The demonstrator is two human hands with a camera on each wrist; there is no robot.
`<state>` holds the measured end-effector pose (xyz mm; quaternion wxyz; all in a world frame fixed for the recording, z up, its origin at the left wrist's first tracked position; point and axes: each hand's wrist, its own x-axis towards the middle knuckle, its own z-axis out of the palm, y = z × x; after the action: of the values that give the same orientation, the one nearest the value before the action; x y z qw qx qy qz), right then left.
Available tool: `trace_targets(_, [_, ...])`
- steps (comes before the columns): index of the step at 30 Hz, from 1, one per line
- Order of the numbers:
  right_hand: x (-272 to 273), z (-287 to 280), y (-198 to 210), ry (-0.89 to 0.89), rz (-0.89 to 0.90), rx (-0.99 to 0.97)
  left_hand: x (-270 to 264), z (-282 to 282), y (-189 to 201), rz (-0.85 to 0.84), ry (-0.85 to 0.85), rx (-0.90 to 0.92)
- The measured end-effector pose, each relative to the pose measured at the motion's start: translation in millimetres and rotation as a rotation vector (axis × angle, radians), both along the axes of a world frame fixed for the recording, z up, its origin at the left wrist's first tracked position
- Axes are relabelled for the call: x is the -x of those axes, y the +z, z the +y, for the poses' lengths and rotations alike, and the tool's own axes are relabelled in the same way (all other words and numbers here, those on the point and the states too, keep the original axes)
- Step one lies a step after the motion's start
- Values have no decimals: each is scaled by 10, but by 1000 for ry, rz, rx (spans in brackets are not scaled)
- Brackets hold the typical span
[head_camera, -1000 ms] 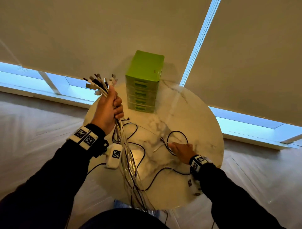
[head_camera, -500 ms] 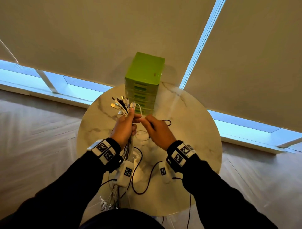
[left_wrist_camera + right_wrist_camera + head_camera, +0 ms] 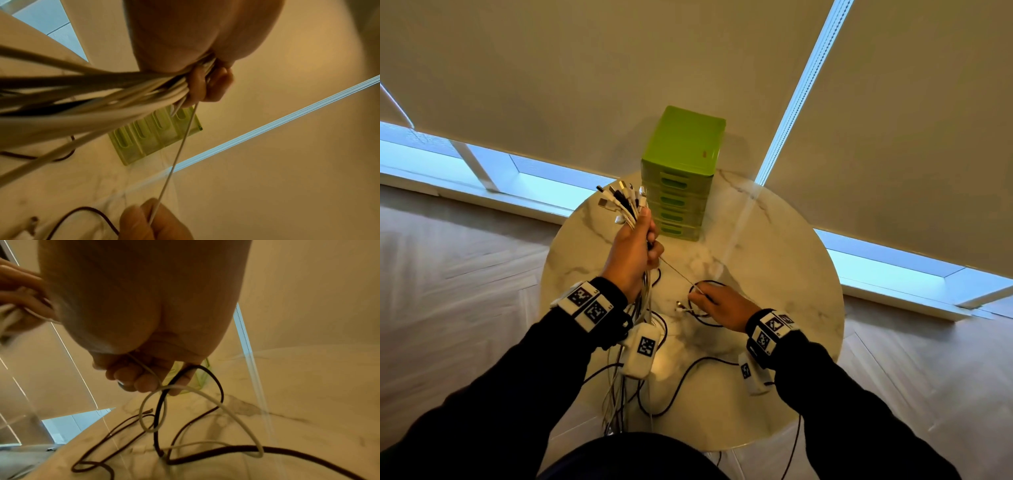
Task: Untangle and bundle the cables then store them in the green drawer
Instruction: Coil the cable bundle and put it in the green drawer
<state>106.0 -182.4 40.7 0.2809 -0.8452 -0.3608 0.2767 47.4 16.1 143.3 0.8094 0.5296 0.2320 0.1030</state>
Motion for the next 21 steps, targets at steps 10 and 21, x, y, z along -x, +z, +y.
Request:
trace_targets(10, [-423, -76, 13, 70, -60, 138, 138, 226, 197, -83, -36, -120])
trace_targets(21, [-544, -408, 167, -213, 57, 180, 216, 372, 220, -76, 35, -253])
